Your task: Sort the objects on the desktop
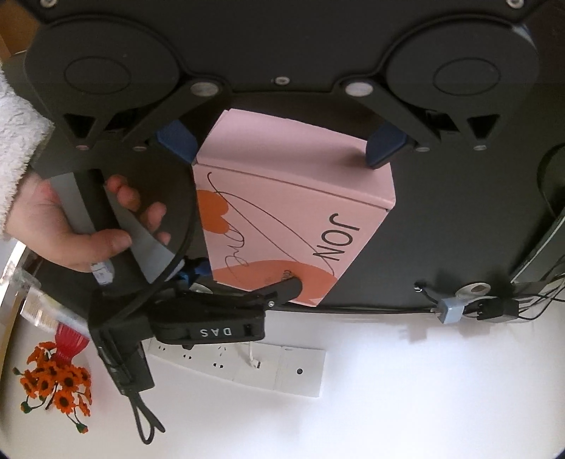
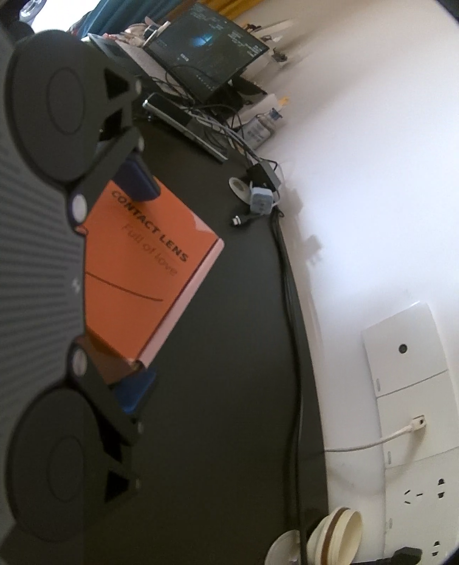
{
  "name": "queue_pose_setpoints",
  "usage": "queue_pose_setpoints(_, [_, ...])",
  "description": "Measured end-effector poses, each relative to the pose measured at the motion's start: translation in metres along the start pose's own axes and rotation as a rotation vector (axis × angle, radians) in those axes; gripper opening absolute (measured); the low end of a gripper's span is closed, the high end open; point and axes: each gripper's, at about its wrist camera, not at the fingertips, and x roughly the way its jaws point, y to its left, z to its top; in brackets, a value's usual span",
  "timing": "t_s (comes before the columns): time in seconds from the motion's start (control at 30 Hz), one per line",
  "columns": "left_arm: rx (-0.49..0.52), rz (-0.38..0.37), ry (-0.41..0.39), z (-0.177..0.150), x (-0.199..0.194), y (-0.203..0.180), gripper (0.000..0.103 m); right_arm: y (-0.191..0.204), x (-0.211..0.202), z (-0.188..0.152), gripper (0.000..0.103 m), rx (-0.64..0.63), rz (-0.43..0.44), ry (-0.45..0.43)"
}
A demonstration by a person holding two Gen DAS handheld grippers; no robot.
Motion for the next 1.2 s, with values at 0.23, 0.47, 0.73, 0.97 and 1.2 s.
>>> queue_pose_setpoints(0.23, [0.023,0.029,-0.005,0.001,0.005,0.001,0.103,-0.001,-0.004,-0.004,0.102,-0.009,0.001,-0.015])
queue_pose_setpoints(0.47, [0.089,0.066,-0.016,0.004,0.012,0.003,0.103,-0.001,-0.011,-0.01,0.102,-0.028,0.02,-0.011])
queue_pose_setpoints(0.73, [0.173,0.057,-0.03,0.01,0.018,0.012,0.103,0.0,-0.022,-0.026,0.102,-0.019,0.023,-0.041])
queue_pose_setpoints(0.97, [0.09,-0.092,0.003,0.015,0.03,0.046,0.103,-0.006,-0.029,-0.038,0.102,0.008,0.04,-0.074])
queue_pose_setpoints(1.2, [0.108,-0.085,0.008,0.02,0.032,0.054,0.103,-0.012,-0.034,-0.048,0.102,0.074,0.045,-0.111])
